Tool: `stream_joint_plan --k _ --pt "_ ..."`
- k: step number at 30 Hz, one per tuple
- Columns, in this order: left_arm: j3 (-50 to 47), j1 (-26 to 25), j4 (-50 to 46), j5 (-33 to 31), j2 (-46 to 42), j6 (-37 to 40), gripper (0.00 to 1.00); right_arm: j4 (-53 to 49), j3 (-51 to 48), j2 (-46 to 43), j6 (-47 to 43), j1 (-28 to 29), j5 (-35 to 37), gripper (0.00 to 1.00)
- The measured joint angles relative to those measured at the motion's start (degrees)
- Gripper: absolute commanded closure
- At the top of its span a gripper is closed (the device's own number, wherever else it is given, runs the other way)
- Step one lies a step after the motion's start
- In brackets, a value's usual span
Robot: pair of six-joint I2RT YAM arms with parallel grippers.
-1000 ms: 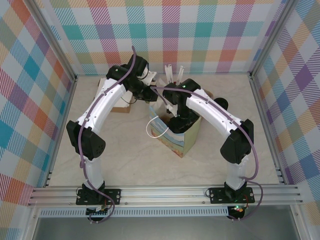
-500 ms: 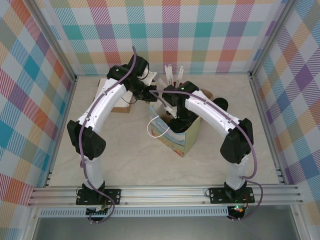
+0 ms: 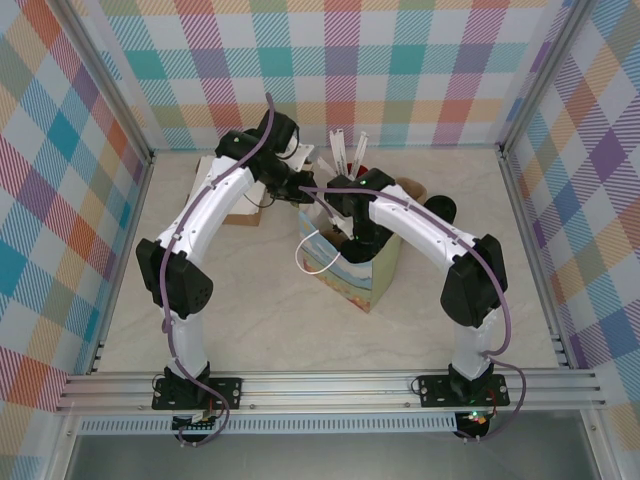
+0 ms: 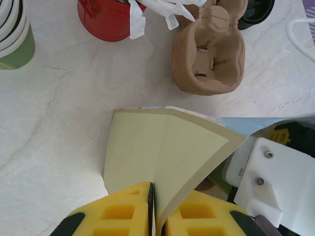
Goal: Pack the takeout coffee
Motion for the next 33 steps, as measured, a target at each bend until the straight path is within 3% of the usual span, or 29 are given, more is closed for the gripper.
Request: stream_joint_plan --k 33 --pt "0.04 0.0 -0.9 -0.44 0.2 0.0 0.85 7.08 -8.28 -0.02 -0.81 -0.07 -0.02 0.15"
